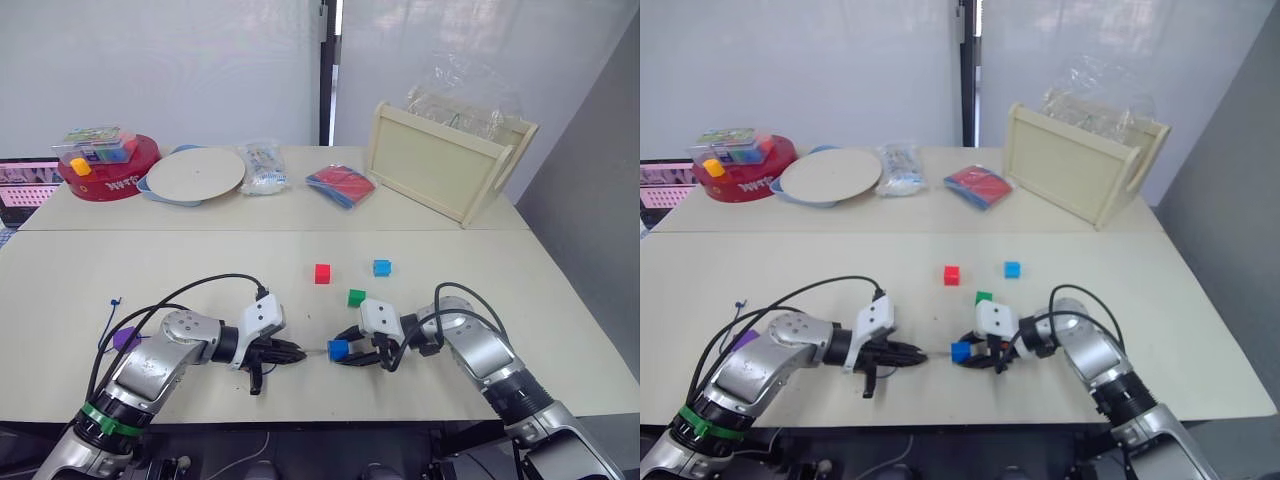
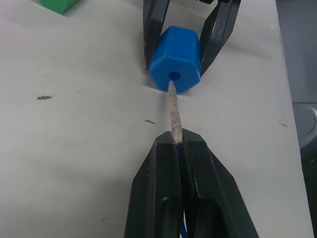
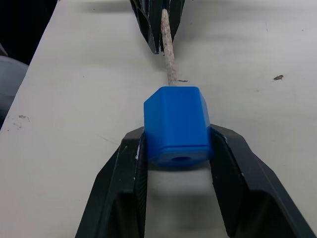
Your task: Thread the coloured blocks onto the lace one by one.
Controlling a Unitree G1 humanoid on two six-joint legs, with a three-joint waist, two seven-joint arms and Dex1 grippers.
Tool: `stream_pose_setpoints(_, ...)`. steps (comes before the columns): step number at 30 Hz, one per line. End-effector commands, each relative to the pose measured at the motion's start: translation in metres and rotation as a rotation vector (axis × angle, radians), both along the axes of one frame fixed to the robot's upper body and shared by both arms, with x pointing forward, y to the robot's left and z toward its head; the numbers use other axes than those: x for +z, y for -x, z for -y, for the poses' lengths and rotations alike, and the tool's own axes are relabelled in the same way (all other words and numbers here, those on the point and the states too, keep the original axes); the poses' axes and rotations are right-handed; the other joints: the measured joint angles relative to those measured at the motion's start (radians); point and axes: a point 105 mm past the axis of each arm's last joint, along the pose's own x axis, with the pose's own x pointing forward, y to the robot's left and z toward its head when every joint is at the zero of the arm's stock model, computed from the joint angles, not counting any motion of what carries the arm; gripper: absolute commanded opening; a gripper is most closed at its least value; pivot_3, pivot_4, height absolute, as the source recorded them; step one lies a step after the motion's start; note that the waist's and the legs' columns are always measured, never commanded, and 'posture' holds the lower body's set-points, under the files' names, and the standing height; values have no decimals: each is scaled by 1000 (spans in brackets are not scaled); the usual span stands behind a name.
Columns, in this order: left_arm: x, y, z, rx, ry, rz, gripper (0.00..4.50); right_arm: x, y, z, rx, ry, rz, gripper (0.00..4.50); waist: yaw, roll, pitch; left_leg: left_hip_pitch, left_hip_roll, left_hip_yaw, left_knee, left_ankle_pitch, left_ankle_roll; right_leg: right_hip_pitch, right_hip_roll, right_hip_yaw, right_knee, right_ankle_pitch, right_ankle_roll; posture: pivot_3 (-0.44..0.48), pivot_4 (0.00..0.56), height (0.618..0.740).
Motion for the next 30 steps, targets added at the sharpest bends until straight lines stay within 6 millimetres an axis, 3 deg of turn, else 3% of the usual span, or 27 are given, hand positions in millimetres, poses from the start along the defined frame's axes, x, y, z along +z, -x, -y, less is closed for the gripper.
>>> stream_pose_setpoints(1, 14, 1, 4, -16, 33, 45, 0, -13, 6, 6, 10, 63, -32, 1282, 0, 0, 0, 0, 0, 0, 0, 0, 0, 0, 0, 0, 0, 0, 0, 0, 150, 740)
stream_pose_setpoints(19, 9, -7, 23, -47, 26, 57, 0, -12, 8, 9, 4, 70, -32, 1282, 11, 0, 0, 0, 0, 0, 1, 0, 0, 0, 0, 0, 0, 0, 0, 0, 150, 740)
stream_pose_setpoints(30, 10, -9, 60, -138, 55, 80, 0, -13, 10, 7, -5, 67, -37, 1282, 17, 0, 0, 0, -1, 0, 2, 0, 0, 1, 0, 0, 0, 0, 0, 0, 150, 740)
